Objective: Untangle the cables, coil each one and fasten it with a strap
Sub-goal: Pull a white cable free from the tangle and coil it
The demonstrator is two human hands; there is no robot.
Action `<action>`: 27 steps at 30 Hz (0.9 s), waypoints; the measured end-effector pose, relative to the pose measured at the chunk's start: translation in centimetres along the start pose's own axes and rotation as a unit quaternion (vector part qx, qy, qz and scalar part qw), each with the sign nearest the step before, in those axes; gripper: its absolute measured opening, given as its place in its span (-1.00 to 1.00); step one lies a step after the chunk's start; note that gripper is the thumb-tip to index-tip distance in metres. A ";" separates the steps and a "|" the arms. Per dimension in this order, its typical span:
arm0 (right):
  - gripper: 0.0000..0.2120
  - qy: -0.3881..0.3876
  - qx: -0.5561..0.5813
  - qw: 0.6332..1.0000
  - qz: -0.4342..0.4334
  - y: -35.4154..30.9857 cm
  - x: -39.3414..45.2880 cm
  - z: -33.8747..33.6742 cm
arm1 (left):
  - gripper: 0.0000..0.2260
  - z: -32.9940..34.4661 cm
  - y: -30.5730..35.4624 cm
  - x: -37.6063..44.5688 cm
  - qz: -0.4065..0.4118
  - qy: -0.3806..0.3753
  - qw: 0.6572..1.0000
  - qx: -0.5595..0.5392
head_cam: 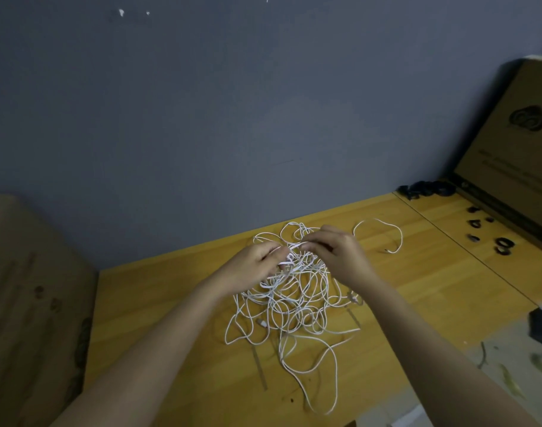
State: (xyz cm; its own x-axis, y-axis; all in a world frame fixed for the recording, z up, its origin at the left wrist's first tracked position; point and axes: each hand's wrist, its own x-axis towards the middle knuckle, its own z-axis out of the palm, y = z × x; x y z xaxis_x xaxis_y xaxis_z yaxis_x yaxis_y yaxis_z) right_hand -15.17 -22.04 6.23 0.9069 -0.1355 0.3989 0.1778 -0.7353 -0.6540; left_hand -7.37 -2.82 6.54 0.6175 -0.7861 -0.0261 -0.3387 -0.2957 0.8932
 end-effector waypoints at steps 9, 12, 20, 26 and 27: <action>-0.80 -0.071 -0.017 0.994 0.077 2.0 -1.4 3.7 | -0.66 -0.5 0.1 0.5 0.029 0.035 0.947 -0.317; -0.77 -0.105 -0.018 0.991 0.083 1.6 -2.4 6.0 | -0.71 -0.1 -0.3 1.8 0.024 0.103 0.935 -0.338; -0.77 -0.174 -0.057 0.980 0.084 0.8 -2.9 8.1 | -0.81 1.3 -2.6 4.5 -0.072 0.194 0.956 -0.207; -0.77 -0.210 -0.089 0.967 0.117 1.4 -3.4 7.7 | -0.81 1.9 -3.5 4.6 -0.062 0.170 0.983 -0.016; -0.78 -0.214 -0.099 0.965 0.113 1.4 -3.7 7.6 | -0.82 1.9 -3.6 4.5 -0.059 0.157 0.986 0.013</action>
State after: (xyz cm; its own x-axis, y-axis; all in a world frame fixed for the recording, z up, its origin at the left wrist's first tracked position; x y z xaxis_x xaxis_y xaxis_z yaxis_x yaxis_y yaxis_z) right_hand -15.34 -17.53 -1.10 0.9963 -0.0516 -0.0688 -0.0807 -0.8378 -0.5400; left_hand -4.67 -6.34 2.37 0.8418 -0.5396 0.0147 -0.2664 -0.3916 0.8807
